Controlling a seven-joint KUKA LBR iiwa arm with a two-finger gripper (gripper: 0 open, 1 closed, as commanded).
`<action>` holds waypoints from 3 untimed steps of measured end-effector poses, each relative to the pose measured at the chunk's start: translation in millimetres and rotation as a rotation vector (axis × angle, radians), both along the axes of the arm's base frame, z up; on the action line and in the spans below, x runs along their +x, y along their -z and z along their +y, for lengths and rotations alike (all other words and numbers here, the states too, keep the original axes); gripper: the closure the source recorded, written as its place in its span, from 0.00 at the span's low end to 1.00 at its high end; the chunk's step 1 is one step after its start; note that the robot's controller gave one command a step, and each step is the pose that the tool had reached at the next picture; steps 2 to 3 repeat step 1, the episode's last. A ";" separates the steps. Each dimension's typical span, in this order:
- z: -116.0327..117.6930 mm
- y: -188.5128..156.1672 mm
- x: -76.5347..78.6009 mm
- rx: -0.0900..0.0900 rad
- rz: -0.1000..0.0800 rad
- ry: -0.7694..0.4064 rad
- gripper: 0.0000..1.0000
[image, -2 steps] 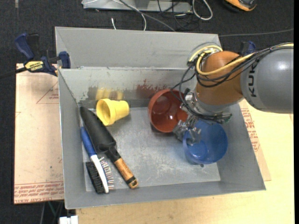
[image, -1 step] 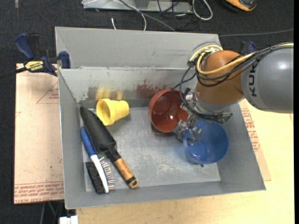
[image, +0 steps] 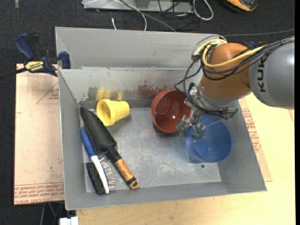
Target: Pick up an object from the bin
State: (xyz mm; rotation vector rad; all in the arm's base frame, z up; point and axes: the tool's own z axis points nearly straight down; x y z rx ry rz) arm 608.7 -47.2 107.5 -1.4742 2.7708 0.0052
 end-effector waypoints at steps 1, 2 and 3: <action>0.7 -43.9 -0.7 0.001 0.003 0.001 1.00; 0.7 -43.9 -0.7 0.001 0.003 0.001 1.00; 0.7 -43.9 -0.7 0.001 0.003 0.001 1.00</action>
Offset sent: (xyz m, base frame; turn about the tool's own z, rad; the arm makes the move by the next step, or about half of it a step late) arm -0.0010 0.0006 0.0389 0.0006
